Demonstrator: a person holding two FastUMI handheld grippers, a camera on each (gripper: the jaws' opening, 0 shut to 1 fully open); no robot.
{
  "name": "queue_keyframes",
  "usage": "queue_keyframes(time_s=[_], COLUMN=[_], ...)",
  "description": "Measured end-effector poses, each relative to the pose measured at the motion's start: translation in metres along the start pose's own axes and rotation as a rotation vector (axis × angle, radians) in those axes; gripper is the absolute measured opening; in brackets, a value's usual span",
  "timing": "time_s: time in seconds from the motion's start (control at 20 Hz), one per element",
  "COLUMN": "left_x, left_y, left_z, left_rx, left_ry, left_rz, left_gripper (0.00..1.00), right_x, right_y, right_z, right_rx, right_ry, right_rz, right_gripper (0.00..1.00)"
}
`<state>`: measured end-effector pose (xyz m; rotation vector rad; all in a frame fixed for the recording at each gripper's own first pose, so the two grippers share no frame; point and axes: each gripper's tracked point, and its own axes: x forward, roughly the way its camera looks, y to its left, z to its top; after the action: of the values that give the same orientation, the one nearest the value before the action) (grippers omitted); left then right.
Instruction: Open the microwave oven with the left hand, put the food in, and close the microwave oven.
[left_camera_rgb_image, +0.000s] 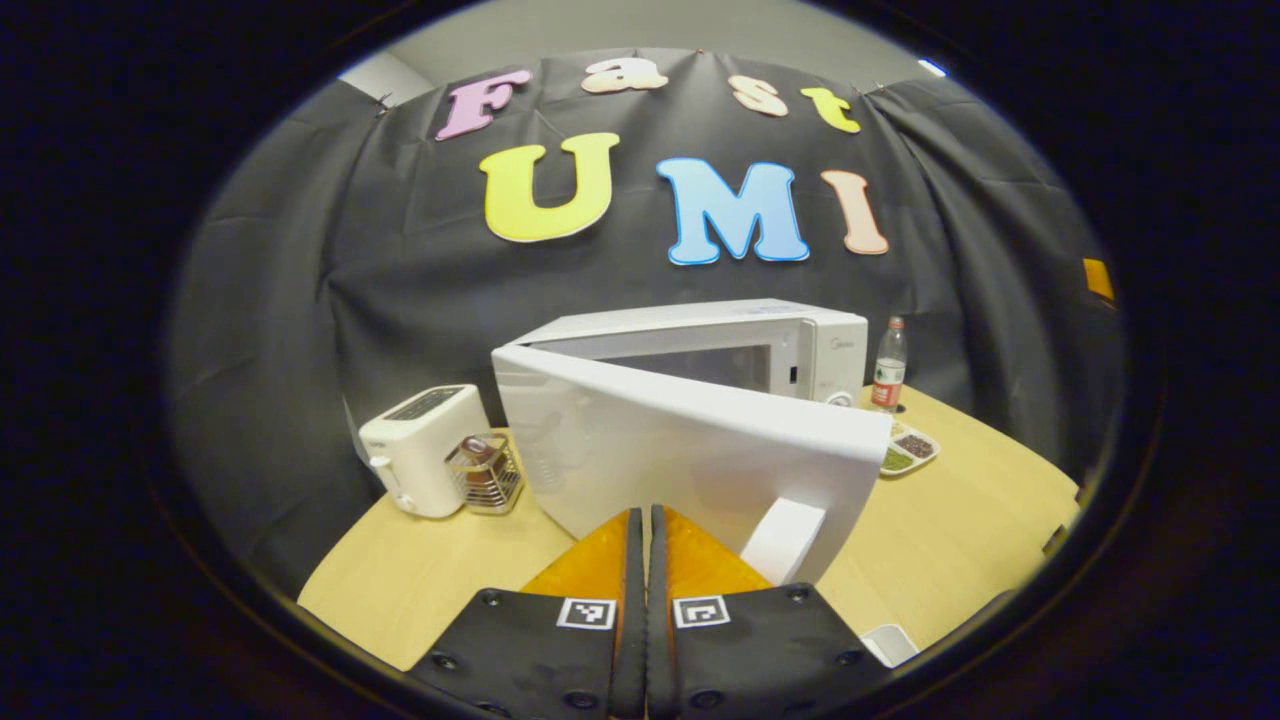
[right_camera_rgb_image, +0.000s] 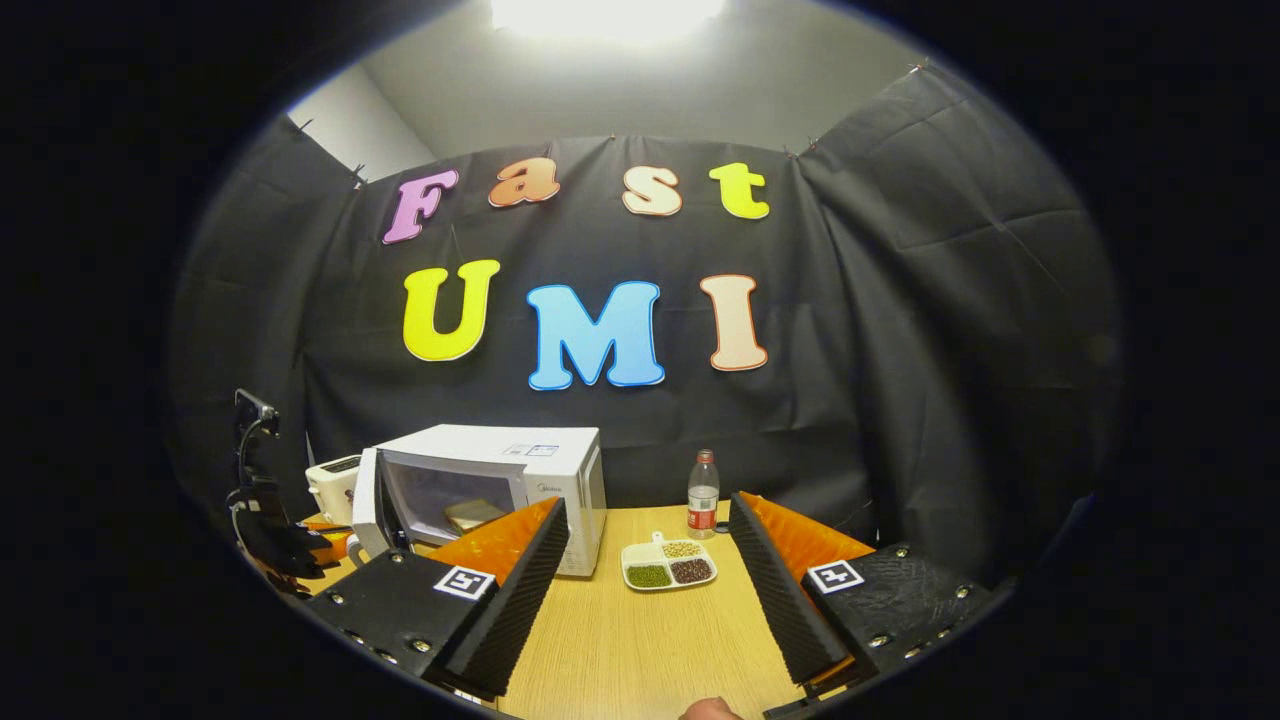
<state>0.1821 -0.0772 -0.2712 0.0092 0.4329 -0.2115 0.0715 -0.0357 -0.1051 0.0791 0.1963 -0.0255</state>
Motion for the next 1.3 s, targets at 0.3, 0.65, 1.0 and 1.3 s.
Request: queue_keyframes(time_s=[0.3,0.65,1.0,1.3], left_x=[0.033,0.072,0.112,0.140], left_y=[-0.023,-0.042,-0.054,-0.058], left_z=[0.008,0.018,0.030,0.040], left_rx=[0.011,0.014,0.013,0.015], left_ry=[-0.004,-0.008,-0.014,-0.026], left_rz=[-0.081,-0.142,-0.185,-0.208], left_gripper=[0.07,0.07,0.07,0.07], right_x=[0.007,0.013,0.016,0.019], right_y=[0.001,-0.006,-0.008,-0.007], right_z=[0.000,0.000,-0.004,-0.008], right_rx=[-0.015,-0.029,-0.043,-0.064], right_ry=[0.008,0.024,0.038,0.050], right_rz=[-0.041,-0.101,-0.151,-0.185], right_gripper=[0.98,0.98,0.98,0.98])
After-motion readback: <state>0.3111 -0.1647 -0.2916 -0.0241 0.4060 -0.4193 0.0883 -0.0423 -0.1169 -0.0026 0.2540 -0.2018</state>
